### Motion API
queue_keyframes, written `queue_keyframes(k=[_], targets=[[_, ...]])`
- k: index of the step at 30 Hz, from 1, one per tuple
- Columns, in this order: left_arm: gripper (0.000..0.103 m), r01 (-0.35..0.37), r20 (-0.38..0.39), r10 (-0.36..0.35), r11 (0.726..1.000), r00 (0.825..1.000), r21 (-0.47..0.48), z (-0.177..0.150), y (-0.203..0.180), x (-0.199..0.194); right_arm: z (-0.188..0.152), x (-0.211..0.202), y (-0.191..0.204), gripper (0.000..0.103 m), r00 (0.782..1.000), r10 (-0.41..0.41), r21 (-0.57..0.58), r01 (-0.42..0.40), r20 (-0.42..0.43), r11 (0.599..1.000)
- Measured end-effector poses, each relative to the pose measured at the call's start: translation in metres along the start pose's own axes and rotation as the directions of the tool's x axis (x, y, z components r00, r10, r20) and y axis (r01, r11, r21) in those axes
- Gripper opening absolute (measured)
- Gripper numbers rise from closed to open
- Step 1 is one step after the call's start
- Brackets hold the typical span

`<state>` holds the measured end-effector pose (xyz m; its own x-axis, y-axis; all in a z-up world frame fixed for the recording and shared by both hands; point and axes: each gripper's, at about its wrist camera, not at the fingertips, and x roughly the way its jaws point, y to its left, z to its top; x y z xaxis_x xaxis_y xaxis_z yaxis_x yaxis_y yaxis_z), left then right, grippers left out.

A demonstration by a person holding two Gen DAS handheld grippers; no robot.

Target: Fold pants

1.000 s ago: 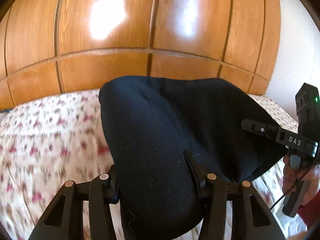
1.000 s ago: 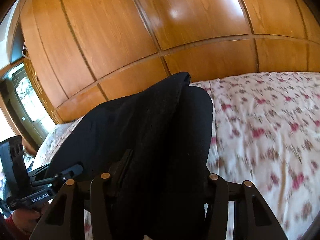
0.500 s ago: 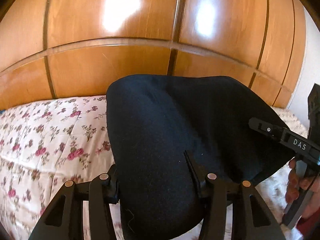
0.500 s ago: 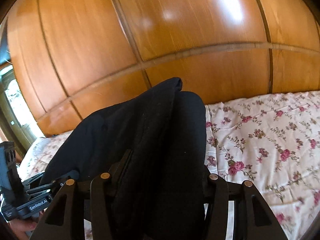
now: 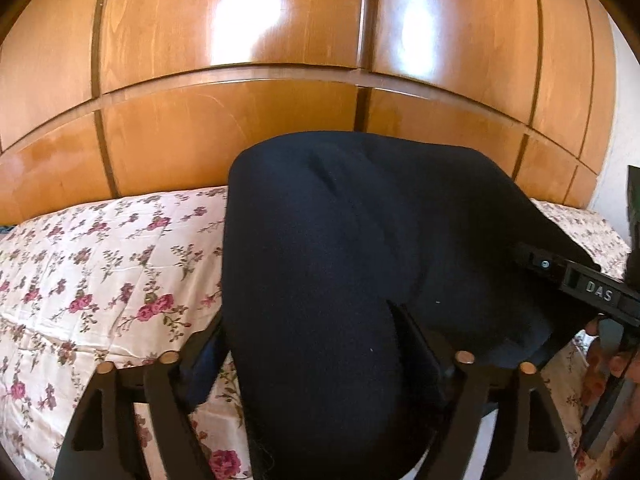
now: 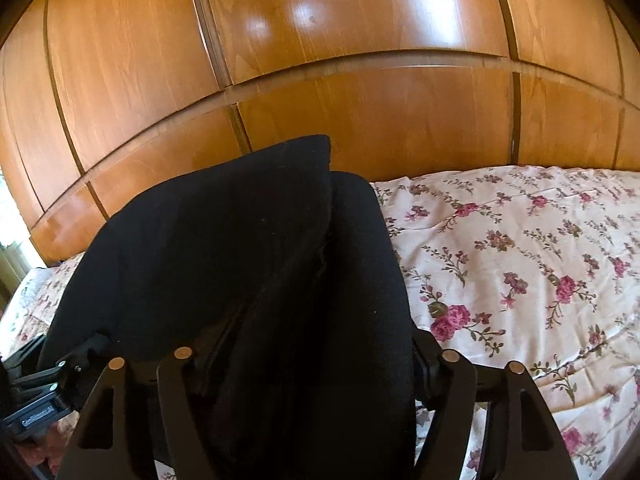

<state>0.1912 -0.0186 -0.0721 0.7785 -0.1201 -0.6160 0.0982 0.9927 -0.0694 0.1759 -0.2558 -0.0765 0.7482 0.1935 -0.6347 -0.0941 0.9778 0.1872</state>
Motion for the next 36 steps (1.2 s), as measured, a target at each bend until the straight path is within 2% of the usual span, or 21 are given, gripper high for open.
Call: queue_keyframes(k=[2, 5, 7, 11, 13, 16, 18, 22, 27, 36], targets=[[0.087, -0.013, 0.002, 0.013, 1.000, 1.000, -0.003, 0.000, 0.000, -0.002, 0.000, -0.001, 0.003, 0.075, 1.000, -0.027, -0.014, 0.027, 0.010, 1.000], [0.087, -0.070, 0.035, 0.070, 0.998, 0.997, 0.008, -0.003, -0.006, -0.017, -0.003, -0.017, 0.011, 0.084, 0.995, -0.071, -0.037, 0.074, 0.072, 0.997], [0.087, -0.122, 0.056, 0.121, 0.992, 0.991, 0.019, -0.009, -0.013, -0.031, -0.009, -0.029, 0.012, 0.089, 0.993, -0.080, -0.027, 0.083, 0.090, 0.996], [0.087, -0.189, 0.113, 0.184, 0.981, 0.977, 0.034, -0.025, -0.027, -0.060, -0.021, -0.051, 0.015, 0.091, 0.987, -0.103, -0.011, 0.105, 0.121, 0.994], [0.087, -0.195, 0.121, 0.191, 0.980, 0.974, 0.028, -0.031, -0.030, -0.071, -0.027, -0.061, 0.019, 0.095, 0.986, -0.116, -0.011, 0.118, 0.118, 0.993], [0.087, -0.195, 0.082, 0.193, 0.981, 0.978, 0.008, -0.040, -0.030, -0.081, -0.035, -0.073, 0.023, 0.096, 0.987, -0.117, -0.018, 0.120, 0.106, 0.993], [0.087, -0.169, 0.040, 0.170, 0.985, 0.985, -0.022, -0.048, -0.027, -0.086, -0.040, -0.080, 0.027, 0.097, 0.987, -0.129, -0.024, 0.132, 0.094, 0.991], [0.087, -0.131, 0.008, 0.132, 0.988, 0.991, -0.083, -0.061, -0.019, -0.102, -0.054, -0.101, 0.037, 0.097, 0.989, -0.129, -0.049, 0.133, 0.067, 0.990], [0.087, -0.109, 0.011, 0.110, 0.989, 0.994, -0.105, -0.075, -0.019, -0.132, -0.072, -0.132, 0.048, 0.097, 0.989, -0.144, -0.085, 0.147, 0.042, 0.985], [0.087, -0.176, 0.060, 0.185, 0.975, 0.981, -0.138, -0.082, -0.025, -0.188, -0.086, -0.183, 0.049, 0.097, 0.991, -0.135, -0.033, 0.136, 0.025, 0.990]])
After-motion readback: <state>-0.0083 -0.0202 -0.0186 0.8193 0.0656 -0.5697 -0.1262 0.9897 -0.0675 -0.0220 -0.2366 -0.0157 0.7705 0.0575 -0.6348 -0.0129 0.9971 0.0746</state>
